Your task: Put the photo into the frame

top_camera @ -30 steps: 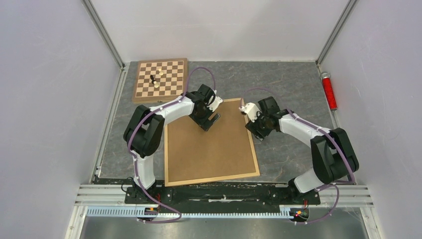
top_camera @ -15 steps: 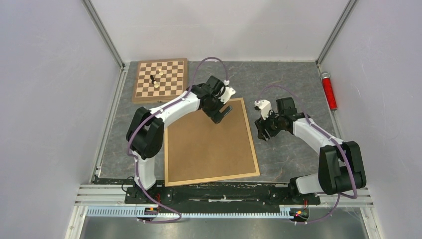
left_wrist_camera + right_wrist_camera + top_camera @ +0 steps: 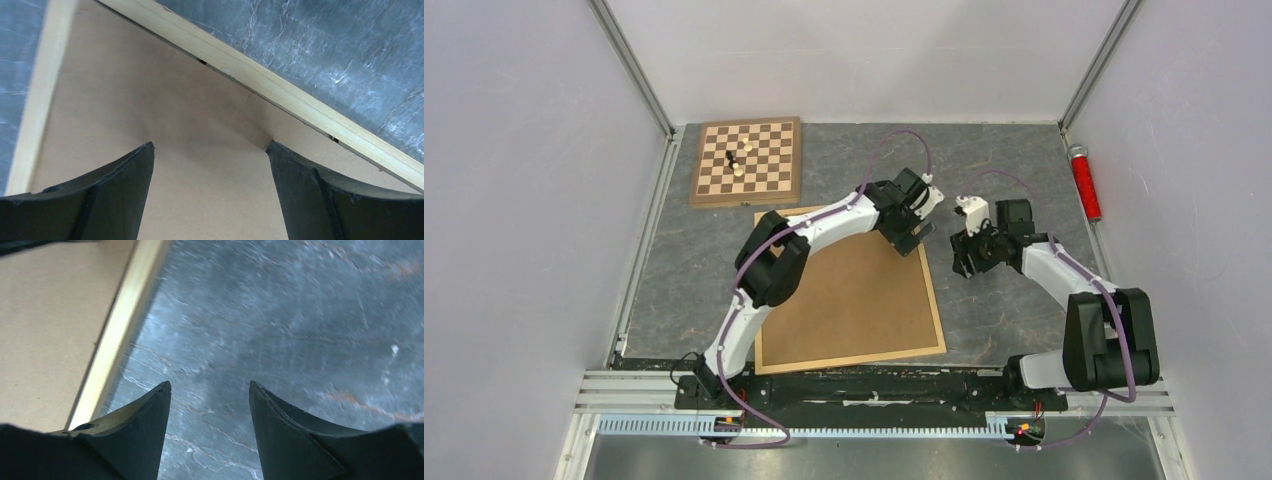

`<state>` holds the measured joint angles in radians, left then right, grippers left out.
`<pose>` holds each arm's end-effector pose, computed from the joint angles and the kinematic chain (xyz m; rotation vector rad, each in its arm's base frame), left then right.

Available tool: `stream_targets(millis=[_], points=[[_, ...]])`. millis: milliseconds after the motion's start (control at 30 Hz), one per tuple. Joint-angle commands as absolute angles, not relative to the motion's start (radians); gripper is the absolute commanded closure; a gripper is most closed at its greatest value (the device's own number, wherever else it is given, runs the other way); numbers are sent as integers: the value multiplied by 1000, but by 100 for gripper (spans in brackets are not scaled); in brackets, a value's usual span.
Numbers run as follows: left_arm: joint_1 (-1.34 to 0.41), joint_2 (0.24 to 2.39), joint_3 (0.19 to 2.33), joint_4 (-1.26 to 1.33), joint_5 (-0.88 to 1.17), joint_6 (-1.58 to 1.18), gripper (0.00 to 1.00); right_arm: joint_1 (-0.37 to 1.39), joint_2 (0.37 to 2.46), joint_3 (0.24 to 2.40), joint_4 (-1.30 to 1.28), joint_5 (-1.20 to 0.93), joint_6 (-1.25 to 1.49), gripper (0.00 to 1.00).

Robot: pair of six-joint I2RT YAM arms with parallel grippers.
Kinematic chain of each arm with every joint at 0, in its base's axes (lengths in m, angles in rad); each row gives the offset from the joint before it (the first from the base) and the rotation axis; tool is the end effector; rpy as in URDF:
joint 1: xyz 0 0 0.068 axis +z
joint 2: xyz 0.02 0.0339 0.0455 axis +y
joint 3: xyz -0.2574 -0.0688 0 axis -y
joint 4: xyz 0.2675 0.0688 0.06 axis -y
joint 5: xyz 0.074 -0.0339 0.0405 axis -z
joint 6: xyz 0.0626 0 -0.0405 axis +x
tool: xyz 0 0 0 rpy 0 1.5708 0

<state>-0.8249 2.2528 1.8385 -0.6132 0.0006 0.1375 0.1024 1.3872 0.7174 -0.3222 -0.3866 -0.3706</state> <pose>0.3541 -0.3833 0.1436 1.2126 2.3219 -0.2466 0.2882 0.0533 0.1371 -0.7257 2.3905 0.3845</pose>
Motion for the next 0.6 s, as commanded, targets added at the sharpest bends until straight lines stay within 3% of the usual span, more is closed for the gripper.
stream_targets(millis=[0,567], points=[[-868,2314,1835,-651,-45,90,8,31,1330,695,-306,-413,-359,38],[-890,2357,1712,-721,-79,116,10,19,1352,646,-337,-563,-385,39]])
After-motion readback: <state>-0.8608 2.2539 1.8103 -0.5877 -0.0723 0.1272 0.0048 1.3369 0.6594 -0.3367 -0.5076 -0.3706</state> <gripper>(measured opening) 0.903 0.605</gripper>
